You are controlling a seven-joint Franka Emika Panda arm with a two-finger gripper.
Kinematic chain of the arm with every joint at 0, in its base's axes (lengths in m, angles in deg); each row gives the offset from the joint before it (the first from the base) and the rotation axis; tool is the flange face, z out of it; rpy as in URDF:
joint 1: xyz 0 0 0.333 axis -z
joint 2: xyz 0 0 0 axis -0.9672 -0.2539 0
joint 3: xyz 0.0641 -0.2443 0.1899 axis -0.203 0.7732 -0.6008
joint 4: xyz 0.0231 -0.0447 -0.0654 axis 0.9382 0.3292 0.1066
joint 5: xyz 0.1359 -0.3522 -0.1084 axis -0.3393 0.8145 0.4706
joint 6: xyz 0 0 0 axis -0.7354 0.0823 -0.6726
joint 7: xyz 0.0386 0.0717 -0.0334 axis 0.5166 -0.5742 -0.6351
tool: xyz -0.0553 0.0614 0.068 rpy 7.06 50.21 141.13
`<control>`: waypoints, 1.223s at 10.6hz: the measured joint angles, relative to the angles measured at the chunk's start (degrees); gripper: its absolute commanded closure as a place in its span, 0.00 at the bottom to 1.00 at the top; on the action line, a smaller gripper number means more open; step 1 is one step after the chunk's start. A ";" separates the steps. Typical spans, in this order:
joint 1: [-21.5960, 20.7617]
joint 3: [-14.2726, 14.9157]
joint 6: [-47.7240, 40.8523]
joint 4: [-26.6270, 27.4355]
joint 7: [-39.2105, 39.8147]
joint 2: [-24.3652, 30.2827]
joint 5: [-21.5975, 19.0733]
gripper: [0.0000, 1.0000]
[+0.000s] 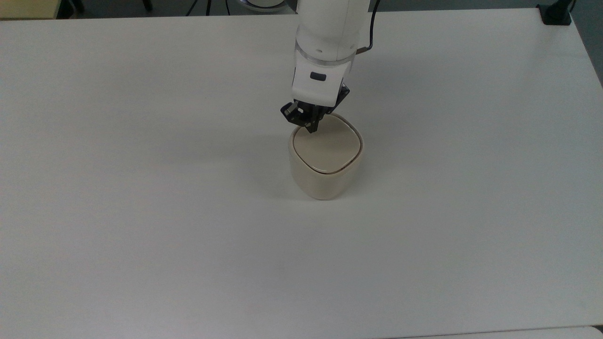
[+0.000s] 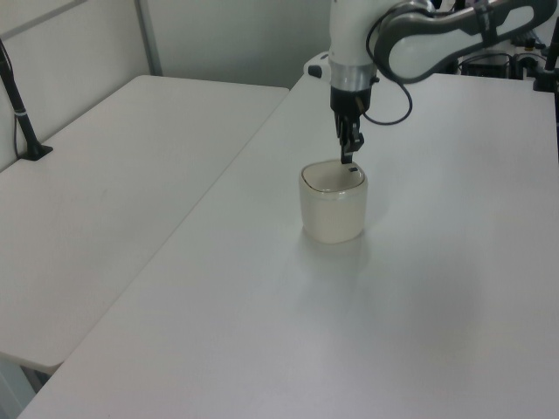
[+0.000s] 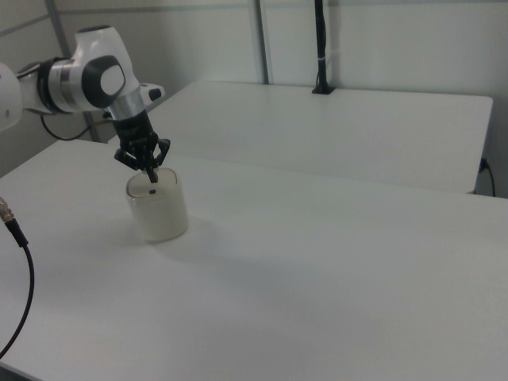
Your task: Close the trash bin
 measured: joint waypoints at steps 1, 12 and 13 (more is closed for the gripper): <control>0.36 0.18 -2.52 -1.24 -1.81 1.15 0.00 0.96; 11.35 0.71 -17.91 1.39 -19.20 17.72 -0.06 0.00; 11.32 0.70 -17.91 1.67 -19.46 17.72 -0.06 0.00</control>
